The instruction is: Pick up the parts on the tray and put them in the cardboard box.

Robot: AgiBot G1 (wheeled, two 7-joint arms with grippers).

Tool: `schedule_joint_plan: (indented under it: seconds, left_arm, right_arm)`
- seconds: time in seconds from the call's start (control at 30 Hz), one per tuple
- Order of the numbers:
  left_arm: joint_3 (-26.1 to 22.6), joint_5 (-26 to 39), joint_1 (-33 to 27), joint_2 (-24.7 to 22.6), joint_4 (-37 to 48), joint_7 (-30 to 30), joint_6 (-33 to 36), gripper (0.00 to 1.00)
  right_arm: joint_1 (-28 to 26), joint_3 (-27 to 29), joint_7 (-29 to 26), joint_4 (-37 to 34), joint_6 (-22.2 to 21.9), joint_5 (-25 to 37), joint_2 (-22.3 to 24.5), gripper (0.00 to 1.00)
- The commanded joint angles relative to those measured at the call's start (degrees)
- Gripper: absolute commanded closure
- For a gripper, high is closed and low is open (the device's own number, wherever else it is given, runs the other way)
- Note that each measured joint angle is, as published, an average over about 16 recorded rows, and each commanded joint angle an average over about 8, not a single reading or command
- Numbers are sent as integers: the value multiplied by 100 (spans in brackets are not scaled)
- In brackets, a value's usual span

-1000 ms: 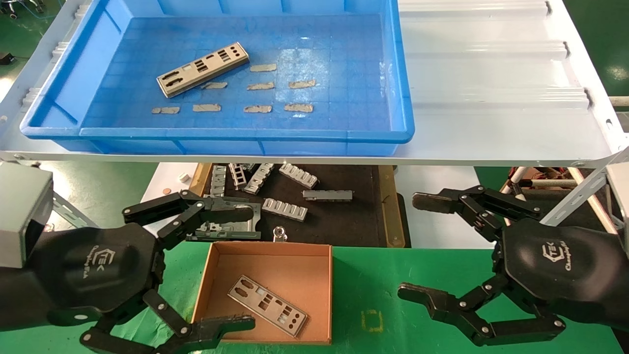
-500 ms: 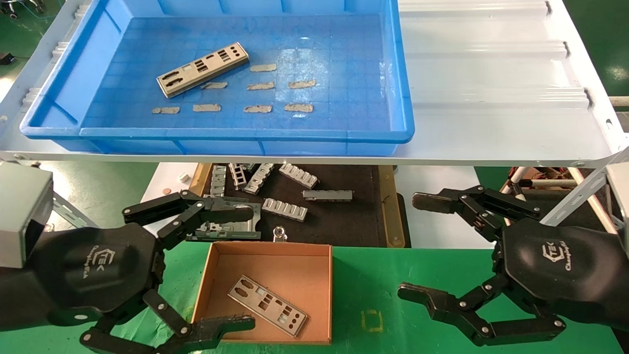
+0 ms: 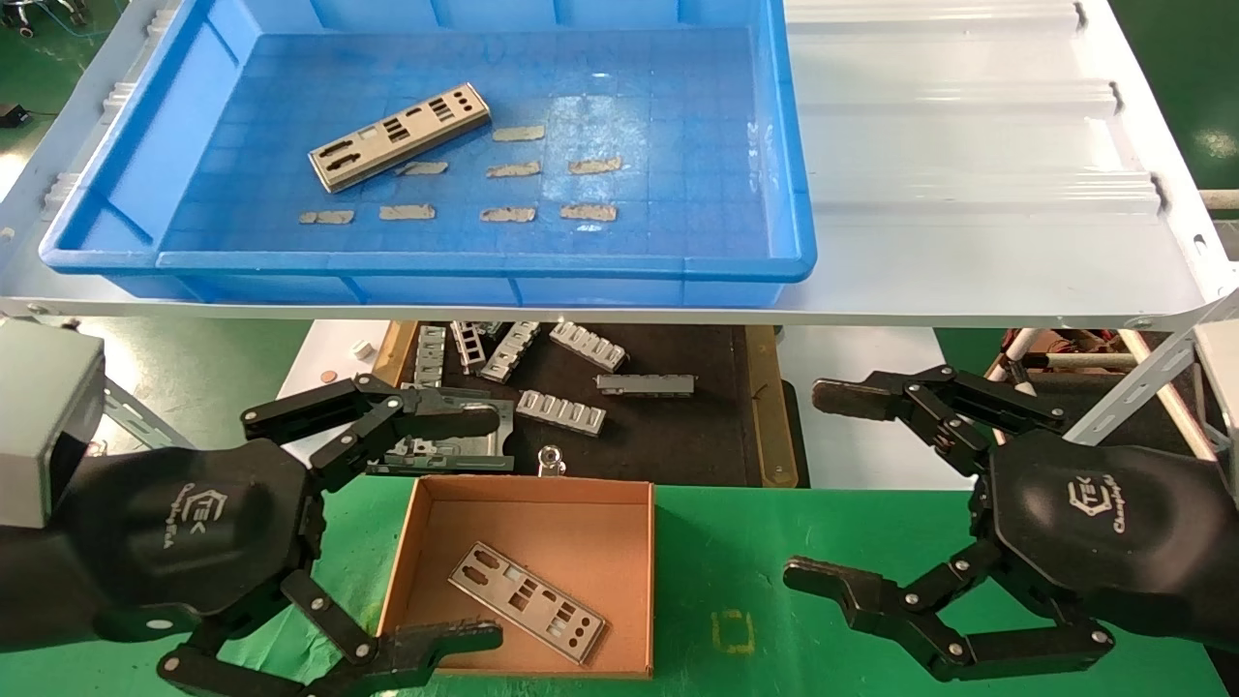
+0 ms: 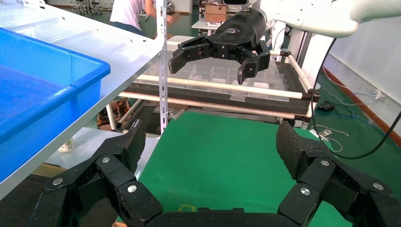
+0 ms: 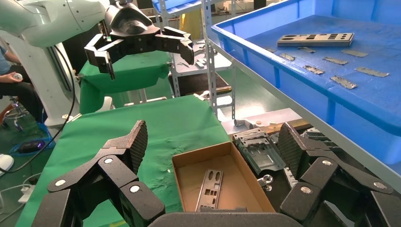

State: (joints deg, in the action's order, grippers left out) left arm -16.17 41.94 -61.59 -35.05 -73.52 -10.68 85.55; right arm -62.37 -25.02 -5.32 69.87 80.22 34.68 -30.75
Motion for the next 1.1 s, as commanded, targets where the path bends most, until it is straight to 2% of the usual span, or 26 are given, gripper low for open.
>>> schedule_joint_plan:
  seconds: [0.03, 1.1]
  left_arm:
    - [0, 0, 0, 0, 0, 0, 0, 0]
    - [0, 0, 0, 0, 0, 0, 0, 0]
  right_arm:
    - [0, 0, 0, 0, 0, 0, 0, 0]
    - [0, 0, 0, 0, -1, 0, 0, 0]
